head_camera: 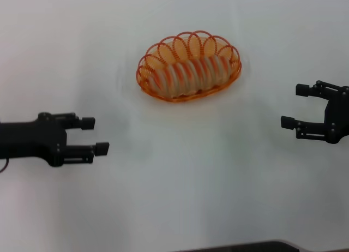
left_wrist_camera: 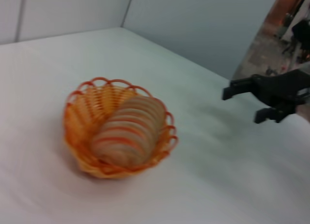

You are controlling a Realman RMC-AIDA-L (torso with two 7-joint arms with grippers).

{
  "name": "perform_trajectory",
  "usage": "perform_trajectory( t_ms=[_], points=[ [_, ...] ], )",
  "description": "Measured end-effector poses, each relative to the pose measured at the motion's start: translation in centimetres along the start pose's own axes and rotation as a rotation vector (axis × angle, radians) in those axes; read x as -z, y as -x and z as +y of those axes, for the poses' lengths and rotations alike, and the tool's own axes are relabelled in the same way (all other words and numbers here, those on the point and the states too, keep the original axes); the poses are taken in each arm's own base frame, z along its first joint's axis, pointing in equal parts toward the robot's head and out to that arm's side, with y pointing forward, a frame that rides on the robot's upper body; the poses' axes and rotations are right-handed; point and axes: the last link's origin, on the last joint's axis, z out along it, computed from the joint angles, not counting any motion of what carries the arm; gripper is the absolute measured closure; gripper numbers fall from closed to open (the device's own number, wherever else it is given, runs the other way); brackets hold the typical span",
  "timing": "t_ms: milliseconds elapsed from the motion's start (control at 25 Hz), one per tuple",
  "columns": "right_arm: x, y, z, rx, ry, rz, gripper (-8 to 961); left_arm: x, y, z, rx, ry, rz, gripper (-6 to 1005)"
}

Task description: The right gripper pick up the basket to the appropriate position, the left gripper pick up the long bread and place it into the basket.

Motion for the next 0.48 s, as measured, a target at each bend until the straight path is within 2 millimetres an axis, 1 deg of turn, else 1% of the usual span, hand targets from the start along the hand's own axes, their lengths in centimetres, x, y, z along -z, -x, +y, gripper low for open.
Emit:
perform_trajectory(
  t_ms=[160, 480],
  points=[
    [0.0, 0.2, -0.3, 0.006, -0.005, -0.001, 57, -0.2, 0.5, 0.9, 0.006, 0.04, 0.008, 223],
    [-0.6, 0.8, -1.4, 0.034, -0.029, 0.016, 57, -0.9, 0.9, 1.6, 0.016, 0.076, 0.009, 225]
  ],
)
